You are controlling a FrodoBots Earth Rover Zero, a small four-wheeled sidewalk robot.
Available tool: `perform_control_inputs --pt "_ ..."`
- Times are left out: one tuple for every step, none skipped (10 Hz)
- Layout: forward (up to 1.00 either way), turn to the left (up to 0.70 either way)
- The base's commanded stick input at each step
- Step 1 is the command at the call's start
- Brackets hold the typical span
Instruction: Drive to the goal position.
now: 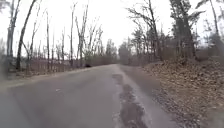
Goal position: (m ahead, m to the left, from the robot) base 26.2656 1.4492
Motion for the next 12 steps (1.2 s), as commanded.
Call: perform_control_inputs --pt "0.85 0.00" --pt "0.85 0.00" --pt "0.85 0.00" --pt "0.85 0.00" --pt "0.85 0.00" --pt "0.85 0.00" --pt "0.85 0.00" --pt "0.85 0.00" --pt "0.85 0.00" --pt "0.85 0.00" --pt "0.85 0.00" --pt "0.85 0.00"
